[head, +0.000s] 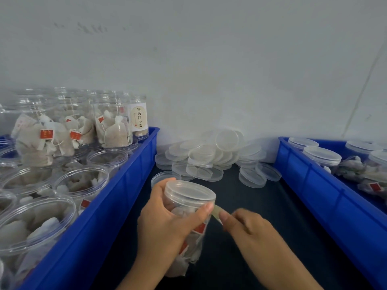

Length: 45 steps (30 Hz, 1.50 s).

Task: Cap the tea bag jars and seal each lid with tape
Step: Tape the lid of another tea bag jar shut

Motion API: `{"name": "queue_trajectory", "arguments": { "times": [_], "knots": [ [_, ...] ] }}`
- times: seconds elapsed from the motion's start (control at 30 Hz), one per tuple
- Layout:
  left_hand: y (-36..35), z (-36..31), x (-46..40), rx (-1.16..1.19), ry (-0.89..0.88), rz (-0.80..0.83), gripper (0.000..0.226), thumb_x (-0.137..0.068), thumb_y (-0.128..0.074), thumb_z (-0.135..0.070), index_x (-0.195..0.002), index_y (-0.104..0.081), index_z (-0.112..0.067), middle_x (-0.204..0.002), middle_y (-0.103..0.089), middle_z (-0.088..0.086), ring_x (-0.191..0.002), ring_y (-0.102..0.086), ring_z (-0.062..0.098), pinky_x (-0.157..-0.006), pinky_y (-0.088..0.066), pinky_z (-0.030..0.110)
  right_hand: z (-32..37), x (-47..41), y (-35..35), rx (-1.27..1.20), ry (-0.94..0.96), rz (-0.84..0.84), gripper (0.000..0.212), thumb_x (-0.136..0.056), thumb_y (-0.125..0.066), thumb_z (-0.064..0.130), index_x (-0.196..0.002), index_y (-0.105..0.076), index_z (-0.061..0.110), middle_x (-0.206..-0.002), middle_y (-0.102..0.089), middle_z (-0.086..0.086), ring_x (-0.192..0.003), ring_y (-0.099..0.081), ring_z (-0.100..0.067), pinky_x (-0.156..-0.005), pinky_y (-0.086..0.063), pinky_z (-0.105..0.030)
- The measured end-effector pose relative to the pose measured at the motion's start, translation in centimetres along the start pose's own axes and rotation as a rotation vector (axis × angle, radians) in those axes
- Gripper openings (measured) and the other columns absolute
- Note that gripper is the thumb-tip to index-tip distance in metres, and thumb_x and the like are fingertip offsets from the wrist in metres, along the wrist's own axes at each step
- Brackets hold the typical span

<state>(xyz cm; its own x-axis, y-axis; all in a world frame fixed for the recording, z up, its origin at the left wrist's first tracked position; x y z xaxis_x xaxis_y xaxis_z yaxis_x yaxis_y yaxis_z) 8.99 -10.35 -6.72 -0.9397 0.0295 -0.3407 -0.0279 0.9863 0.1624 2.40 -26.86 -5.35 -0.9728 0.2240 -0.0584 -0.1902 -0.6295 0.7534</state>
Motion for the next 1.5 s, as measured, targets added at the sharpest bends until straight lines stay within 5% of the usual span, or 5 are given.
{"name": "queue_trajectory", "arguments": {
  "times": [0.5, 0.77, 0.9, 1.07, 1.5],
  "knots": [
    [-0.7, -0.2, -0.4, 0.184, -0.05, 0.288, 0.079, -0.043, -0.083, -0.053, -0.114, -0.06, -0.026, -0.102, -0.072, -0.014, -0.092, -0.069, 0.002, -0.071, -0.051, 0.009, 0.7, 0.6, 2.1, 0.272, 0.125, -0.125, 0.068, -0.068, -0.005, 0.074, -0.083, -0.047, 0.023, -0.077, -0.056, -0.001, -0.073, -0.056, -0.014, -0.067, -0.045, -0.027],
    [-1.3, 1.1, -0.9, 0.271, 0.004, 0.392, 0.074, -0.049, -0.083, -0.047, -0.117, -0.06, -0.025, -0.104, -0.073, -0.005, -0.097, -0.07, 0.011, -0.075, -0.053, 0.015, 0.7, 0.4, 1.4, 0.142, 0.185, -0.139, 0.046, -0.081, -0.021, 0.067, -0.123, -0.022, 0.049, -0.077, -0.051, 0.017, -0.07, -0.052, 0.001, -0.064, -0.039, -0.016],
    [-1.4, 1.3, -1.1, 0.278, 0.015, 0.402, 0.074, -0.051, -0.081, -0.05, -0.117, -0.06, -0.026, -0.106, -0.073, -0.005, -0.099, -0.069, 0.011, -0.078, -0.054, 0.018, 0.8, 0.4, 0.9, 0.062, 0.219, -0.092, 0.047, -0.091, -0.027, 0.059, -0.13, -0.007, 0.075, -0.129, -0.052, 0.029, -0.113, -0.045, 0.01, -0.088, -0.037, -0.016],
    [-1.5, 1.0, -1.2, 0.262, 0.003, 0.402, 0.071, -0.053, -0.076, -0.054, -0.116, -0.06, -0.029, -0.105, -0.073, -0.011, -0.099, -0.068, 0.006, -0.077, -0.052, 0.013, 0.8, 0.1, 0.4, 0.012, 0.242, -0.077, 0.046, -0.095, -0.03, 0.053, -0.124, -0.006, 0.08, -0.138, -0.041, 0.035, -0.125, -0.04, 0.007, -0.091, -0.035, -0.017],
    [-1.4, 0.9, -0.9, 0.256, -0.038, 0.318, 0.069, -0.051, -0.079, -0.053, -0.112, -0.057, -0.03, -0.101, -0.071, -0.019, -0.094, -0.068, 0.0, -0.07, -0.05, 0.008, 0.4, 0.2, 1.5, 0.188, 0.177, -0.074, 0.045, -0.095, -0.026, 0.057, -0.129, -0.003, 0.076, -0.095, -0.067, 0.01, -0.076, -0.057, -0.001, -0.077, -0.048, -0.02]
  ]
}}
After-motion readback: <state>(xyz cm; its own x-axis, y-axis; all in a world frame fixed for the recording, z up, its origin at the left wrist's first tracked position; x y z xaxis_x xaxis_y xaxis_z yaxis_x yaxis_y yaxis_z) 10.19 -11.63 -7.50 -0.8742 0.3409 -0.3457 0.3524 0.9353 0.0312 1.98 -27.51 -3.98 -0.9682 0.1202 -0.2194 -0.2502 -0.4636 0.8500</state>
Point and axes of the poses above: each hand's wrist, its own x-axis away from the middle knuckle, its own y-axis out of the back of the hand, z = x × y, the point moved 5 cm from there along -x, towards the middle knuckle
